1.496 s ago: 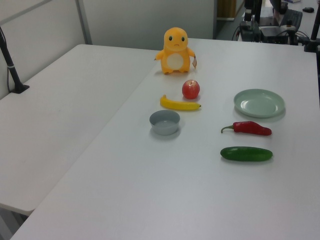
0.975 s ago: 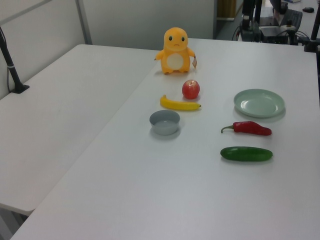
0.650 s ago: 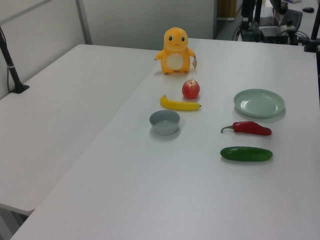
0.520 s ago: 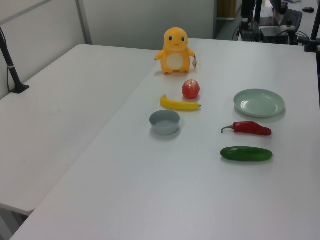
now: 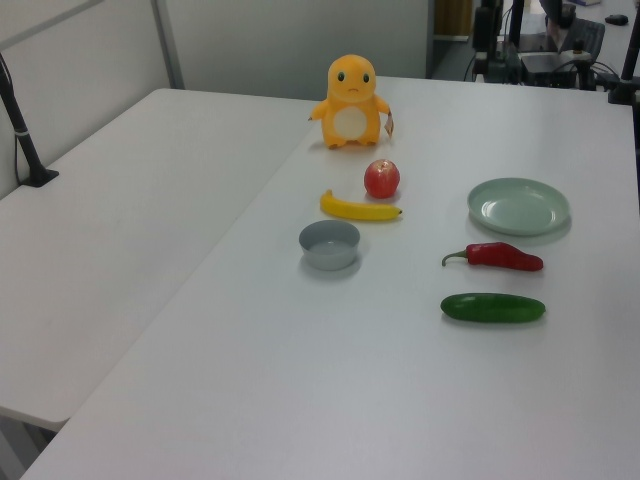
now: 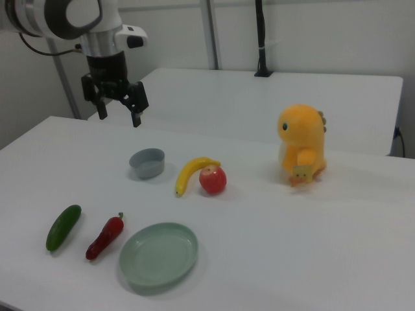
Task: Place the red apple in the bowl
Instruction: 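Move the open gripper down over the red apple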
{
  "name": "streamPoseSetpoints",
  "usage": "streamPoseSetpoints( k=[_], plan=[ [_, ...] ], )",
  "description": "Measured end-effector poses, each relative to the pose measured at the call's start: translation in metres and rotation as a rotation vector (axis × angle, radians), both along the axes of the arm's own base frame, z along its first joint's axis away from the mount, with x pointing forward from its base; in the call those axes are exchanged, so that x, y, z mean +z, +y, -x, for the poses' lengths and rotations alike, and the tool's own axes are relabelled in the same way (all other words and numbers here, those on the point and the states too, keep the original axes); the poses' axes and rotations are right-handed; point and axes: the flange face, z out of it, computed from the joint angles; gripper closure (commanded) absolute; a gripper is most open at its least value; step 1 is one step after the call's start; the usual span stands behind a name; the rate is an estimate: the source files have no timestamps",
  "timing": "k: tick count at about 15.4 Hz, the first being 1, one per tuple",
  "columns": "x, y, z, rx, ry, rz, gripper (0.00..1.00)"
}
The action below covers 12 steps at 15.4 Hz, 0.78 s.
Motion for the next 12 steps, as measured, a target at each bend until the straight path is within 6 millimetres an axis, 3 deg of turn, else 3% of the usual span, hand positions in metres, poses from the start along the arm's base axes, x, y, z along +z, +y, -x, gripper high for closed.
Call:
streamPoseSetpoints(
  k=[5, 12],
  plan=[
    [-0.019, -0.001, -0.035, -0.015, -0.127, -0.001, 0.00],
    [-0.072, 0.005, -0.081, -0.005, -0.222, 0.035, 0.00]
  ],
)
